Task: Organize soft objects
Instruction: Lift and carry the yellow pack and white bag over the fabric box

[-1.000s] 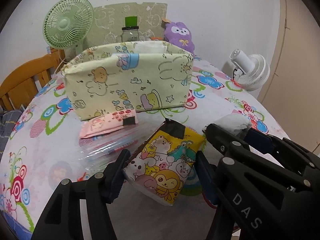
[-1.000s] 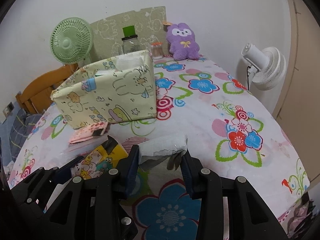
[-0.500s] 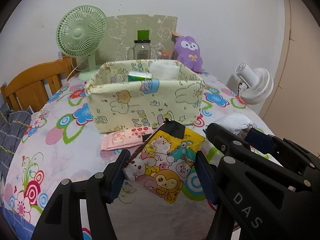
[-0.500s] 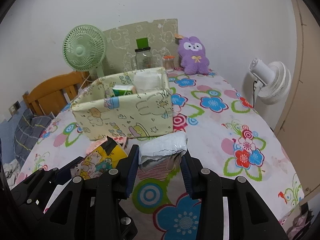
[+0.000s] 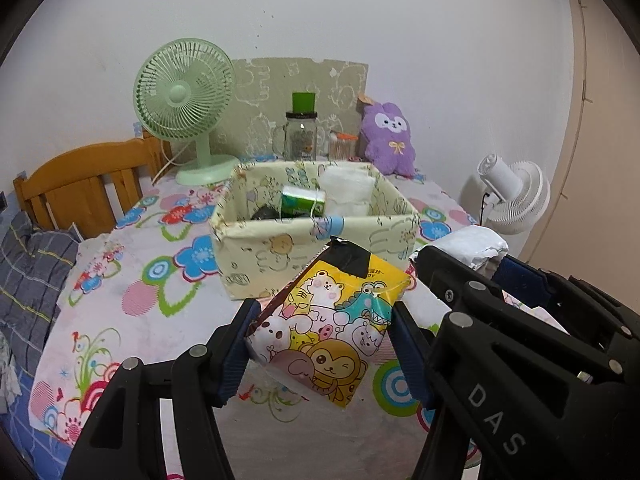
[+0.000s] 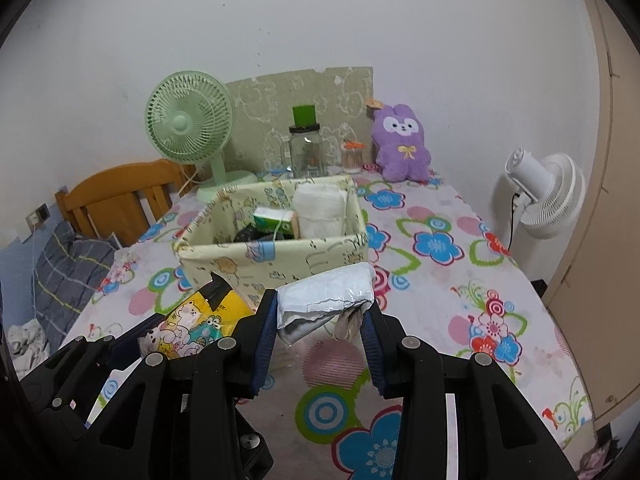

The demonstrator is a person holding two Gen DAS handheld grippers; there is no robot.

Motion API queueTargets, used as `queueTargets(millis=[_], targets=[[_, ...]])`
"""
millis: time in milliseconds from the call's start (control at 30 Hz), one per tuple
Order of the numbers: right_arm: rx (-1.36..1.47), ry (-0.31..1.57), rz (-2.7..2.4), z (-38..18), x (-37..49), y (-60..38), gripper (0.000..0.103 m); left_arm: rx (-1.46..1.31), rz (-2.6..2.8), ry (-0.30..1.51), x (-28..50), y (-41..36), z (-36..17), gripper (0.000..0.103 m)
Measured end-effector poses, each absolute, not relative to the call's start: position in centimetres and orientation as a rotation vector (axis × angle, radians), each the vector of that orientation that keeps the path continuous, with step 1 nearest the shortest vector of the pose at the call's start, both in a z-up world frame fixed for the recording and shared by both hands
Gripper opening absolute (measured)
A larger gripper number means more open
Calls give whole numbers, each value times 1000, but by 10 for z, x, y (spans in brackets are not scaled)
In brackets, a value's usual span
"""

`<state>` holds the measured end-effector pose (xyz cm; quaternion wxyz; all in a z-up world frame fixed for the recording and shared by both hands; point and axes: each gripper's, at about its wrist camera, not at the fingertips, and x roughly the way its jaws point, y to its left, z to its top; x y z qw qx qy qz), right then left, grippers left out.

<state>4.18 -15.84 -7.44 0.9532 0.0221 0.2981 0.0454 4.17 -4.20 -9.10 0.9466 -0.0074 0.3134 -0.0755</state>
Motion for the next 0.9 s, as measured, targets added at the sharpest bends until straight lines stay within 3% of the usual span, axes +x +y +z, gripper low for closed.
queueTargets(millis=[900], targets=[[38,536,96,-25,44,-140,42,-3,-130,550,44,-27,-44,67]])
